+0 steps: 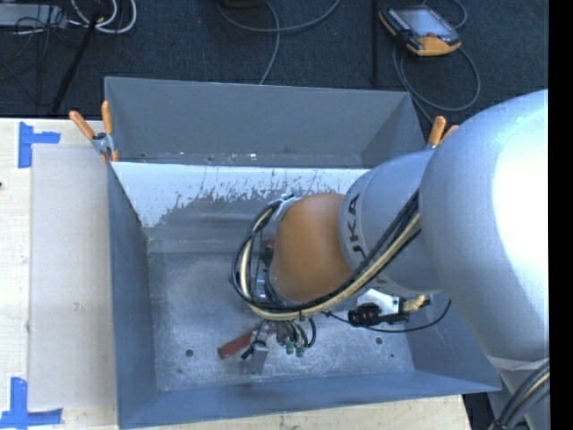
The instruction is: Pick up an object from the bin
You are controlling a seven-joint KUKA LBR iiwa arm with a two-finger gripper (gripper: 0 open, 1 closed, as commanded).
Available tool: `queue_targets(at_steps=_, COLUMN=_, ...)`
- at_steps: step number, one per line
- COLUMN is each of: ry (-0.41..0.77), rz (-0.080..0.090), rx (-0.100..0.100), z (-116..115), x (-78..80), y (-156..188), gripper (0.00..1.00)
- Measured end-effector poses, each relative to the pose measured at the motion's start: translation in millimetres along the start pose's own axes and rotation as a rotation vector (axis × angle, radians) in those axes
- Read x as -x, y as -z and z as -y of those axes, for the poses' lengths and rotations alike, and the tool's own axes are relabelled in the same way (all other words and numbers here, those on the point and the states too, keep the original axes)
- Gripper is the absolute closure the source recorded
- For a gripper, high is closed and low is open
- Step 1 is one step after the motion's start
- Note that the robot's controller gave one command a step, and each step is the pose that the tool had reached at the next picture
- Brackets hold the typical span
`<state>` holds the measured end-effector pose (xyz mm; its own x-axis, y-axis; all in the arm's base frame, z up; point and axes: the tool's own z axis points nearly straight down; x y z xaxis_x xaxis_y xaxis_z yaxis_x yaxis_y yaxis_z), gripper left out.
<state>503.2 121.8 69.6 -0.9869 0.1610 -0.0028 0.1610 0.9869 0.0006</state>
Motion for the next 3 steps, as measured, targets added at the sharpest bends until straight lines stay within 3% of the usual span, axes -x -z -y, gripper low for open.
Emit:
queue_targets(at_steps=1, ry=-0.002, rz=-0.002, rx=0.0, z=0.2, x=0.6, y=0.1, gripper=0.0)
queue_targets(at_steps=2, ry=-0.004, rz=-0.002, rx=0.0, z=0.2, x=0.8, y=0.0, gripper=1.0)
queue_targets(at_steps=3, ry=-0.004, rz=0.003, rx=0.002, z=-0.2, x=2.9, y=80.7, gripper=1.0)
